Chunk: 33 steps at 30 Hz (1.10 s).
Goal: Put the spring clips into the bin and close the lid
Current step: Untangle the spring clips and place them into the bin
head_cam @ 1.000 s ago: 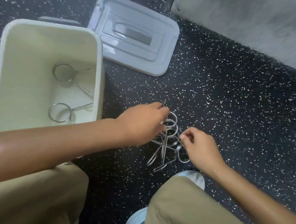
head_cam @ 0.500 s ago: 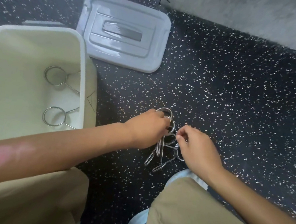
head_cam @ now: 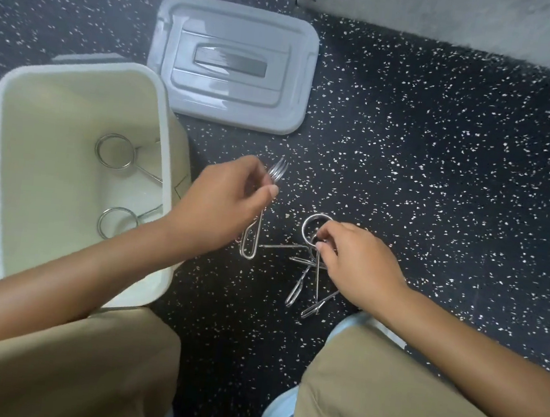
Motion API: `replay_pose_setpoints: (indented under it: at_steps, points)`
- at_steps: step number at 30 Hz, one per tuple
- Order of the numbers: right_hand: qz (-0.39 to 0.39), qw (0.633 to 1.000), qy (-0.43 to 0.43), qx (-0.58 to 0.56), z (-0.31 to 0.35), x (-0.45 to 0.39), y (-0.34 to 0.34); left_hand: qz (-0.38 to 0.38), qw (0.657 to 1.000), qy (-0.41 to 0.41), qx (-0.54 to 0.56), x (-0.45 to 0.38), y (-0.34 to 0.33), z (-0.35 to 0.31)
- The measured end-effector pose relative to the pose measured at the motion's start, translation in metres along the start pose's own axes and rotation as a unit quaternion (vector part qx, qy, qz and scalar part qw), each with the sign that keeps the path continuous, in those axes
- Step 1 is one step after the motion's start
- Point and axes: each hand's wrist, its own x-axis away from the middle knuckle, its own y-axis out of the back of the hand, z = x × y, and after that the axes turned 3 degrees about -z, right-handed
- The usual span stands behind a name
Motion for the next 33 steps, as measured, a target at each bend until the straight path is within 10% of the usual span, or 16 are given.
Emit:
replay_pose_setpoints:
  at_steps: [23, 33]
  points:
    - [0.072, 0.947, 0.099, 0.298, 0.037, -0.025, -0.014, -0.084, 0.947, 0.062, 0.302, 0.057, 0.098, 0.013]
    - [0.038, 0.975, 0.075, 0.204, 0.053, -0.016, 0.010, -0.112, 0.951, 0.112, 0.266, 0.100, 0.130, 0.078]
